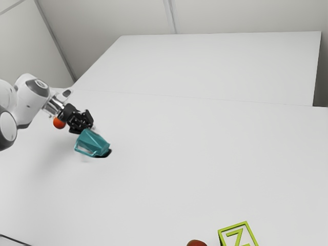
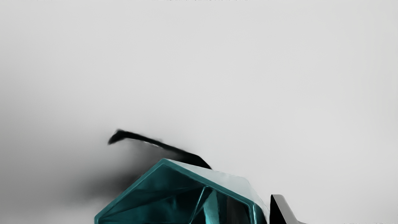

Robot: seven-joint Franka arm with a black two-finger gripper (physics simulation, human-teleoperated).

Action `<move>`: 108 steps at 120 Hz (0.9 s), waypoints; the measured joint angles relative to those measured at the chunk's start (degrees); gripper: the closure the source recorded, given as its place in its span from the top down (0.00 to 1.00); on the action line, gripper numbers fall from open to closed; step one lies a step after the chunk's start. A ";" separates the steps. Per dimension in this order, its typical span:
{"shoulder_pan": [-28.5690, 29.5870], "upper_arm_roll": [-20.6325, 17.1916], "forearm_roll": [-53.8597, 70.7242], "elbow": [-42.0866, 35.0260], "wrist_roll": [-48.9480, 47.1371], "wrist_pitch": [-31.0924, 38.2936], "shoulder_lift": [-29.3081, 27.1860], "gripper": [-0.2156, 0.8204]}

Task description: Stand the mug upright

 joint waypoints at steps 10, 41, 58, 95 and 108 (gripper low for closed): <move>-0.08 -0.58 0.10 -0.08 -0.02 -0.01 -0.54 0.09; -3.91 -0.85 5.62 -0.38 -1.29 0.93 -3.84 0.04; -8.19 -0.98 15.35 -0.55 -3.44 2.25 -8.27 0.04; -14.54 -8.60 40.02 -15.24 -13.24 13.20 -22.46 0.04; -14.71 -10.10 43.52 -21.62 -17.75 19.29 -25.87 0.04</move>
